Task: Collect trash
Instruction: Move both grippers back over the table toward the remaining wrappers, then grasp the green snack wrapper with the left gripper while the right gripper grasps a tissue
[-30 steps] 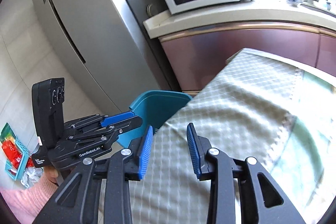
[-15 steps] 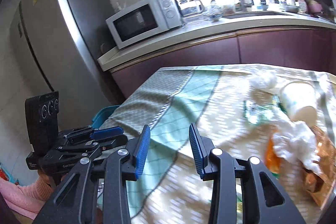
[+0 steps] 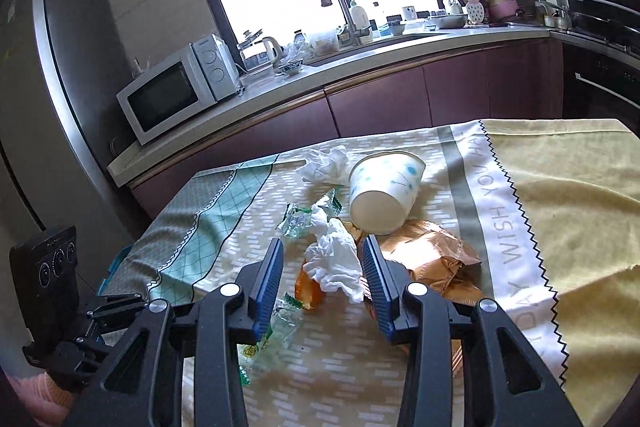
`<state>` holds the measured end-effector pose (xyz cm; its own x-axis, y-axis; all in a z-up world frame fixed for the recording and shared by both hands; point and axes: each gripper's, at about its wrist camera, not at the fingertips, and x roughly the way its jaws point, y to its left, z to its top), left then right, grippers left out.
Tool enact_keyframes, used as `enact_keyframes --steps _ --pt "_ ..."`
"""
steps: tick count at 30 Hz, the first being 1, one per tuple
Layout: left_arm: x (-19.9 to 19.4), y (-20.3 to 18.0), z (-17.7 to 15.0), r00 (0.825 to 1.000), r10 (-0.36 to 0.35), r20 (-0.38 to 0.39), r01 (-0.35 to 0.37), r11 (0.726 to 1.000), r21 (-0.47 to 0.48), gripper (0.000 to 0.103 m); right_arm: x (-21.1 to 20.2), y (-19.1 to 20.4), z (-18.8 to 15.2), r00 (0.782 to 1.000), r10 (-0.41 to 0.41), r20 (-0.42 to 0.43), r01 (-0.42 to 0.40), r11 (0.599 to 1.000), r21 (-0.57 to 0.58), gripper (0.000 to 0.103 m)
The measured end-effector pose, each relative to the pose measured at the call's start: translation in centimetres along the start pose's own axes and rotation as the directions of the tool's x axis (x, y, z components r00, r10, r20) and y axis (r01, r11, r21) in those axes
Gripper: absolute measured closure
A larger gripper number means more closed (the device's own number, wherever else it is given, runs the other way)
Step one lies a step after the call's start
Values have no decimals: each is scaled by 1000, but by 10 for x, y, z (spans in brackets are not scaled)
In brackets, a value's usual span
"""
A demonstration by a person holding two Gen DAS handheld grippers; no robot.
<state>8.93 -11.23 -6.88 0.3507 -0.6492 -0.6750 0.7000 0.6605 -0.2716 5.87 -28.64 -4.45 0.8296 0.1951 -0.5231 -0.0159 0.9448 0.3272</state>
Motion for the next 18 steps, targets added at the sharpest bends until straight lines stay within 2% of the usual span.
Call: enact_keyframes --steps 3,8,14,18 --pt "10 -8 4 1000 -11 -26 11 1000 3 53 7 -2 0 1000 7 -11 -7 1000 -4 64" --pt "22 -18 8 999 -2 -51 3 1000 19 50 16 -2 1 1000 11 -19 -11 1000 -18 64" --pt "39 -26 9 996 25 -90 -22 999 33 49 26 -2 2 1000 15 -27 -16 1000 -22 64" --pt "45 -23 8 994 25 -110 -24 1000 11 54 31 -1 1 999 10 -43 -11 999 -32 64"
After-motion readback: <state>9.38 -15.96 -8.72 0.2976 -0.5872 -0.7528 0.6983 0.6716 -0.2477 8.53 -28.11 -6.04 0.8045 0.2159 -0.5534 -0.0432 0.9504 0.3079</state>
